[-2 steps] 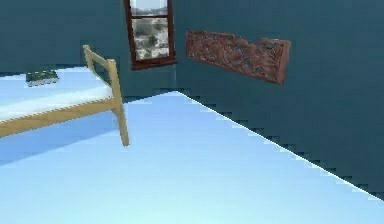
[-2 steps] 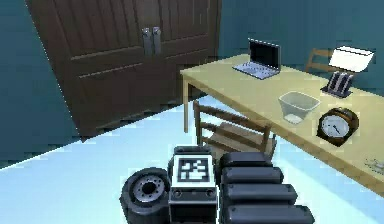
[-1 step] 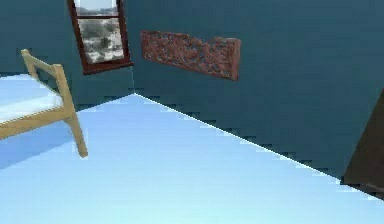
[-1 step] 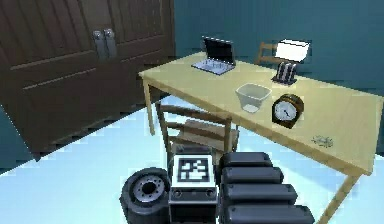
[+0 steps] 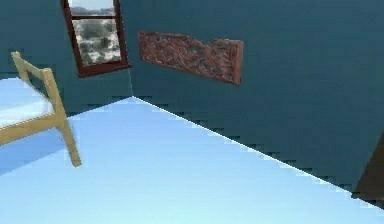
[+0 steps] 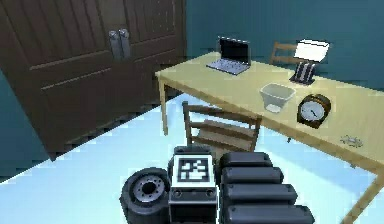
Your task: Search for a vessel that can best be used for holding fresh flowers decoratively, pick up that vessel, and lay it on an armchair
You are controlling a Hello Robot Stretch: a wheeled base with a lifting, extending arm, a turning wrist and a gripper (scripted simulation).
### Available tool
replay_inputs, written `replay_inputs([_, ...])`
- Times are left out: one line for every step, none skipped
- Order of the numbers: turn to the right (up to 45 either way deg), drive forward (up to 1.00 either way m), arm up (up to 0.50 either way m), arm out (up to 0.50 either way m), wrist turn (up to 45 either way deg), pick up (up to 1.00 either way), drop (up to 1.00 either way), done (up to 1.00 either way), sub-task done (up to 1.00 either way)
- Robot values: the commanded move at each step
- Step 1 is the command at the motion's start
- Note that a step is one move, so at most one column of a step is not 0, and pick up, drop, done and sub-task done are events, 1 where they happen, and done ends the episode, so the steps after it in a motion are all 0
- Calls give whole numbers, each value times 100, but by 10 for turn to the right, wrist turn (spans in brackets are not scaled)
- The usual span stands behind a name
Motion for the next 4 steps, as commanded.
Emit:
replay_inputs([-300, 0, 0, 0, 0, 0, 0, 0, 0])
replay_inputs([0, 65, 0, 0, 0, 0, 0, 0, 0])
replay_inputs([-450, 0, 0, 0, 0, 0, 0, 0, 0])
replay_inputs([-240, 0, 0, 0, 0, 0, 0, 0, 0])
